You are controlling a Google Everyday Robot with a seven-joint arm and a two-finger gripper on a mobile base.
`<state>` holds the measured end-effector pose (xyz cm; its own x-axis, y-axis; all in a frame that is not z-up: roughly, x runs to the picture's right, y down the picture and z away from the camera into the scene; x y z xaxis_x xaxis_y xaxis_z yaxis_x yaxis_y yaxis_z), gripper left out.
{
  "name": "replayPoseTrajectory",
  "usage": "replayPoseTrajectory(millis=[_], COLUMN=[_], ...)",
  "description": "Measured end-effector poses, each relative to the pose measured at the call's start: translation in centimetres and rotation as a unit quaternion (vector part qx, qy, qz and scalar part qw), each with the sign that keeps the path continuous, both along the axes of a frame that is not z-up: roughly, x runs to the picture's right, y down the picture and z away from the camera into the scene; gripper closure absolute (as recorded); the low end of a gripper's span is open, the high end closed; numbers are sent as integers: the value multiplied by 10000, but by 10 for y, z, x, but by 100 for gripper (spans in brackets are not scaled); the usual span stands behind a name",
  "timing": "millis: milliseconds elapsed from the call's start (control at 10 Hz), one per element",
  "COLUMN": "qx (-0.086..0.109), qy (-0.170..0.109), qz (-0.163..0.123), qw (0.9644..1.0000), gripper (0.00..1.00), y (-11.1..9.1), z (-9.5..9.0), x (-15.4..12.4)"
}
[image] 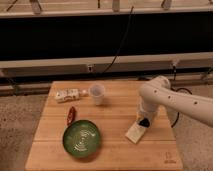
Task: Place the eraser on the white sponge
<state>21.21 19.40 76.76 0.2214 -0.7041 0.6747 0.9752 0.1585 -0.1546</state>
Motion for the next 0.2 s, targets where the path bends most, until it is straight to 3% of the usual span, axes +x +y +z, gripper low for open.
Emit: replayPoseTrajectory(millis=[200], qx=[-143], qy=[-13], qz=[70], qw=[9999], gripper=[35], y=[10], z=[2], x=[0])
